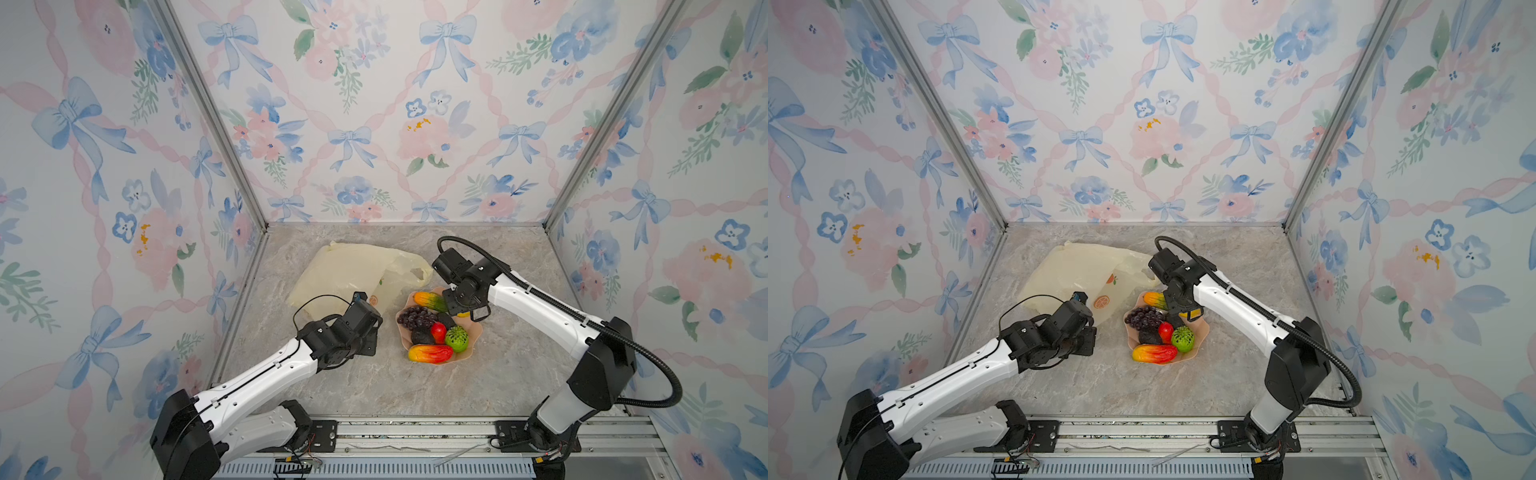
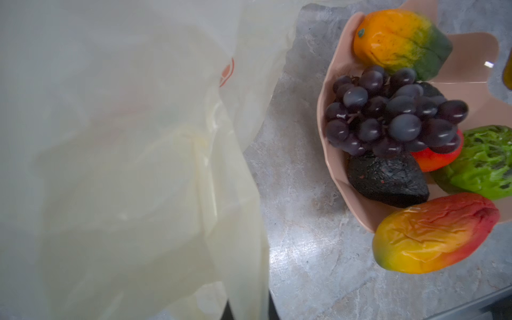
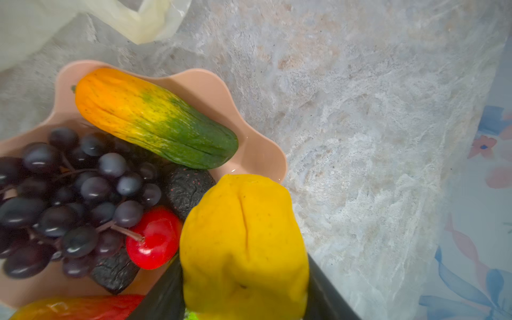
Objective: Place the fruits into the plastic bag
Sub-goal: Pick up the fruit from the plate.
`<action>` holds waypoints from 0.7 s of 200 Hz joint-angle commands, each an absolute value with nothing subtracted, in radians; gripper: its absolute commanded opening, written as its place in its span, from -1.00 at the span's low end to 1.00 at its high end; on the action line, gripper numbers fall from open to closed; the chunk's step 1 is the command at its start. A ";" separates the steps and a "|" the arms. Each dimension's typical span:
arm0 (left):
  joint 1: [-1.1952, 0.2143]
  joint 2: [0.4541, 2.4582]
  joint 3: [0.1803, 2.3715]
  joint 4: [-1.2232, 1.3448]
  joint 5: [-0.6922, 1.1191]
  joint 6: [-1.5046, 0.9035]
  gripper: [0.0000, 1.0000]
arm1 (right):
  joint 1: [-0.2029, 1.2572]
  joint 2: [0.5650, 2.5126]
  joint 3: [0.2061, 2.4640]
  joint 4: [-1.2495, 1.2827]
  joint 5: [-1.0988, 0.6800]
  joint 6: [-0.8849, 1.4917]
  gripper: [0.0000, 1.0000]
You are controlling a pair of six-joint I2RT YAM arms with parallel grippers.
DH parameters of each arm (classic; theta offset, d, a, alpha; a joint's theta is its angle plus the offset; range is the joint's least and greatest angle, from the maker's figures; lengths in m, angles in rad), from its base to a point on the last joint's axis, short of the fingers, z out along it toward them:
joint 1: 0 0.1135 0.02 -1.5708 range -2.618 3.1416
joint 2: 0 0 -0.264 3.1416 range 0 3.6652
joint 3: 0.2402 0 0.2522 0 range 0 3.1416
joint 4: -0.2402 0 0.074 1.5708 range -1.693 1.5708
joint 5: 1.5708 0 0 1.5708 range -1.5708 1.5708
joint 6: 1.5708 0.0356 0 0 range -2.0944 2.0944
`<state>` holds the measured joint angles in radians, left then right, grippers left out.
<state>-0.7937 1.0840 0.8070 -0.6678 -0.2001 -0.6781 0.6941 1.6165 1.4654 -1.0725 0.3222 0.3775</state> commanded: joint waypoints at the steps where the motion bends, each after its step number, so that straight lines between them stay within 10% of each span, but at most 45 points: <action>1: -0.801 1.081 0.802 -0.667 -0.199 -0.686 -1.00 | 0.672 1.540 1.488 -1.081 0.236 0.409 0.17; 140: -0.810 1.079 0.806 -0.667 -0.193 -0.697 -1.00 | 0.505 1.333 1.158 -0.418 -0.486 0.797 0.18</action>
<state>-0.8047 1.0836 0.8070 -0.6678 -0.1997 -0.6853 0.5102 1.3258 1.2217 -0.6937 -0.2802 0.6247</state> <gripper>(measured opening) 0.050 0.591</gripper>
